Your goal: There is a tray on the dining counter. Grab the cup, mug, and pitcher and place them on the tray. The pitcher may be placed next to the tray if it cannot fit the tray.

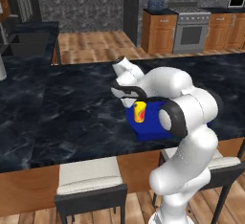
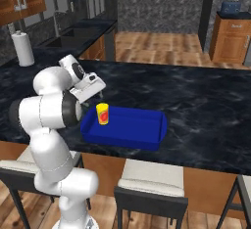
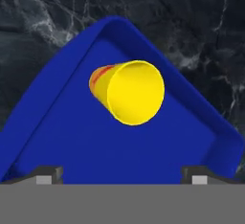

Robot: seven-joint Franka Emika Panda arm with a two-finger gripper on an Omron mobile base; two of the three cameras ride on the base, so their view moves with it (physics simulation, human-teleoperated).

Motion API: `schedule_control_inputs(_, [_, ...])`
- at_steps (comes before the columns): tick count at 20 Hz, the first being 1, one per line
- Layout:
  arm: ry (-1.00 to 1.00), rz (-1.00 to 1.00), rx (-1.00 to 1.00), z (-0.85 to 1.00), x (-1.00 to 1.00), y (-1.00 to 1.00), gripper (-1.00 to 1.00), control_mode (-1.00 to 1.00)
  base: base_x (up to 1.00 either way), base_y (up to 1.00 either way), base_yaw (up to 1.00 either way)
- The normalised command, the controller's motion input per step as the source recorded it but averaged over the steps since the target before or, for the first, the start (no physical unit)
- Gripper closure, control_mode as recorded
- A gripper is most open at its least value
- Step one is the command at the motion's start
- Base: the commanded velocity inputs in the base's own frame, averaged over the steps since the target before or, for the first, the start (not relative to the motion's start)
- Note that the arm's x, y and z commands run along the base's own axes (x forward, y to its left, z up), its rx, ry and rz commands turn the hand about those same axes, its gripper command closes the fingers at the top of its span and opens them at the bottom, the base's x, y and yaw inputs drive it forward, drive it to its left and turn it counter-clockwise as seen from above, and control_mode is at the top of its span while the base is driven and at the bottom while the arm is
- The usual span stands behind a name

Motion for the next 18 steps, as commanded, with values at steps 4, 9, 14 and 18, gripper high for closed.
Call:
schedule_control_inputs(4, [-0.16, -0.07, 0.16, 0.53, -0.82, -0.27, -1.0, -1.0, 0.0, 0.0, 0.0])
schedule_control_inputs(9, [-0.18, -0.15, 0.26, 0.38, -0.99, -0.43, -1.0, -1.0, 0.0, 0.0, 0.0])
schedule_control_inputs(14, [-0.19, -0.17, 0.24, 0.42, -0.98, -0.35, -1.0, -1.0, 0.0, 0.0, 0.0])
schedule_control_inputs(18, [-0.16, -0.16, 0.11, 0.34, -0.86, -0.07, -1.0, -1.0, 0.0, 0.0, 0.0])
